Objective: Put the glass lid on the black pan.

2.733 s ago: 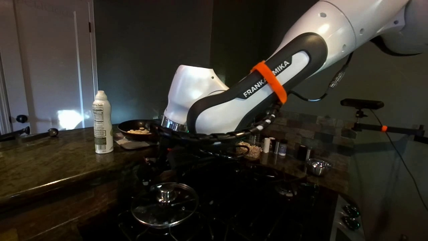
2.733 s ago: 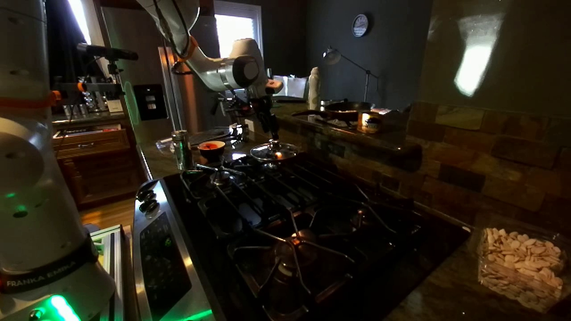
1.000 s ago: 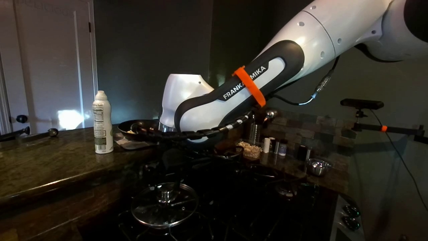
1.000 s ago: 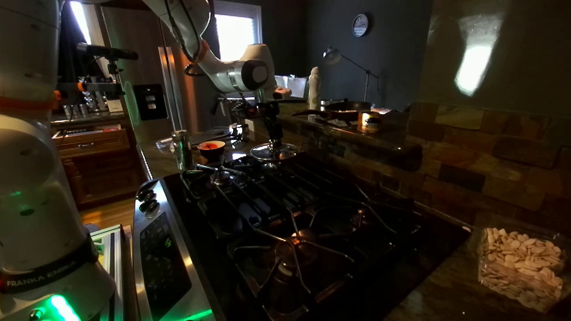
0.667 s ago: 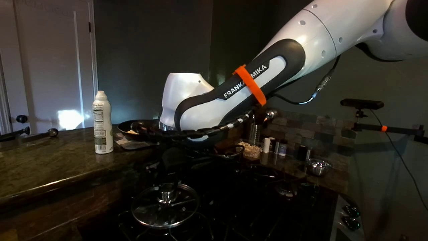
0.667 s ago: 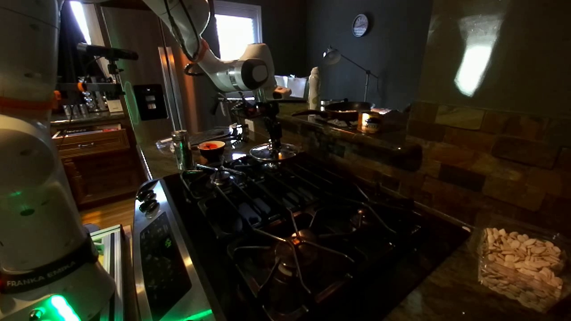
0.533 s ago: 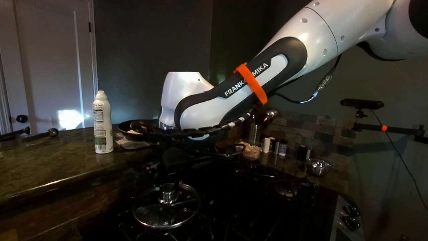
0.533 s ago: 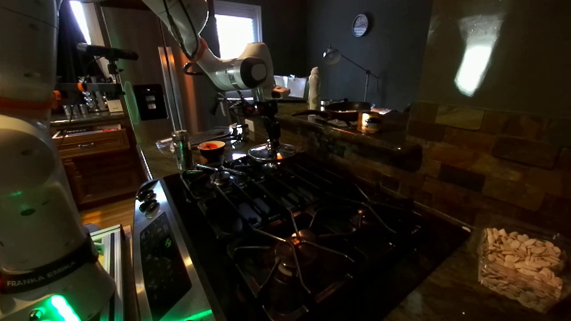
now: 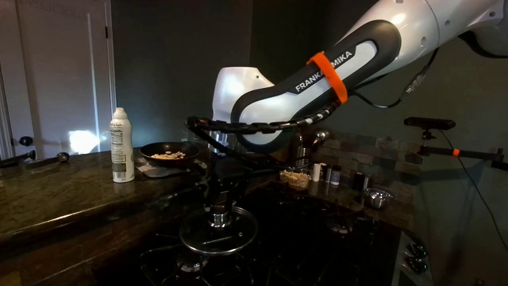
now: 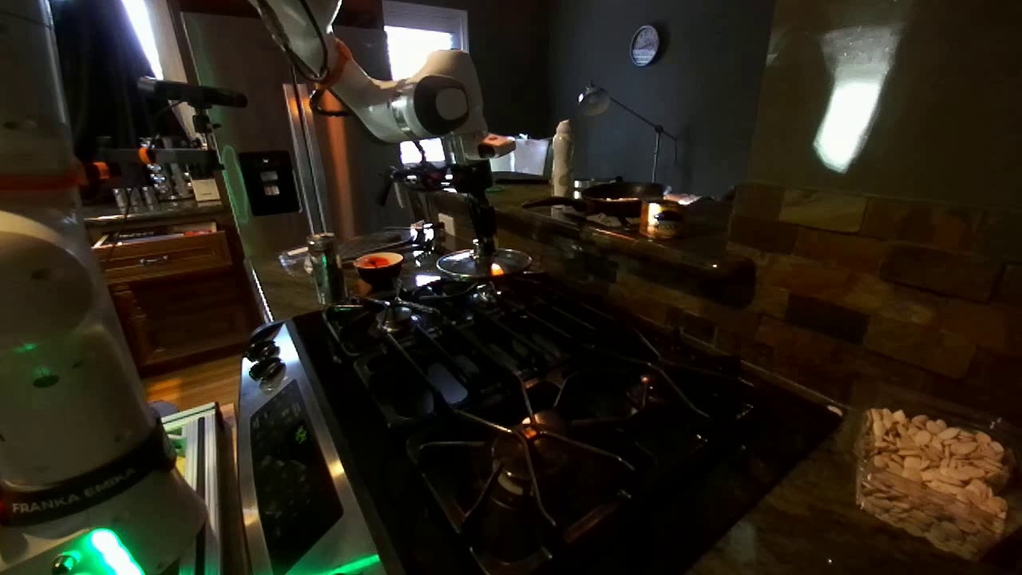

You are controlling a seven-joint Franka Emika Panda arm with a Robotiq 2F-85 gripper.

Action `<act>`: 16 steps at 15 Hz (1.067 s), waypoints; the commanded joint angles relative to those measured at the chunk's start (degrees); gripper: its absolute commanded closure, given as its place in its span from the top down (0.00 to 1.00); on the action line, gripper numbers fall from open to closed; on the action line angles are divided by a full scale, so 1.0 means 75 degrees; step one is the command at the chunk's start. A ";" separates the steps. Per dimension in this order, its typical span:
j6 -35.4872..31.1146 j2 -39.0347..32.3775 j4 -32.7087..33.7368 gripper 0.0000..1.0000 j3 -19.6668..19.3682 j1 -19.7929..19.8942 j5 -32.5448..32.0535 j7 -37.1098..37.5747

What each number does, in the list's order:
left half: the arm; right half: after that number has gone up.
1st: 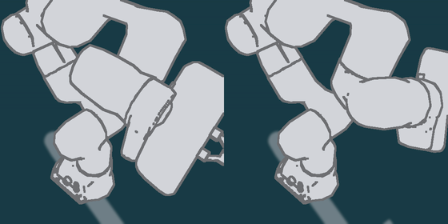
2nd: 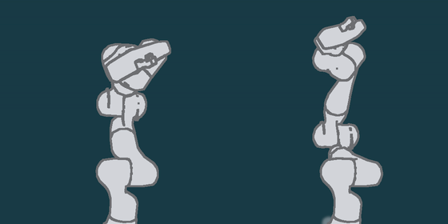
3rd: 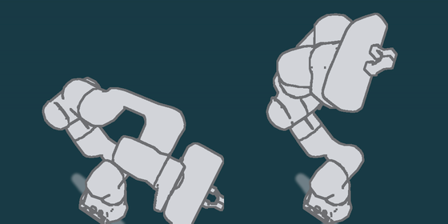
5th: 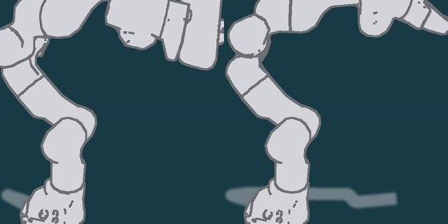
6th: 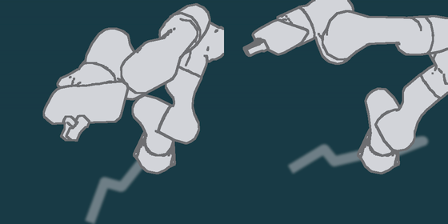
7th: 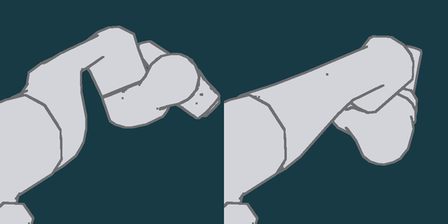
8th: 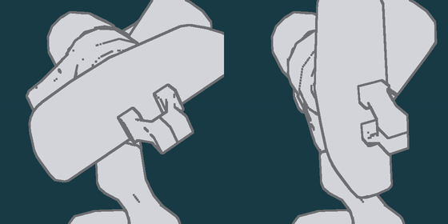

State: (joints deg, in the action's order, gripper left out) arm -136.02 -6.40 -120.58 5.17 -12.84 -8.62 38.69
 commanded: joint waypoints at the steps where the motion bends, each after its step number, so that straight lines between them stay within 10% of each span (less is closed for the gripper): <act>1: 0.0507 0.1125 -0.1093 0.23 -0.0044 0.0348 0.0293 0.0058; 7: -0.0209 0.2435 -0.2067 0.23 0.0074 0.0938 -0.0179 0.1013; 16: 0.0500 0.2844 -0.0828 0.23 0.0607 0.1438 -0.1429 0.1134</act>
State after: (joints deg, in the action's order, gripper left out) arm -132.28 14.89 -126.75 8.94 -2.95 -19.76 47.50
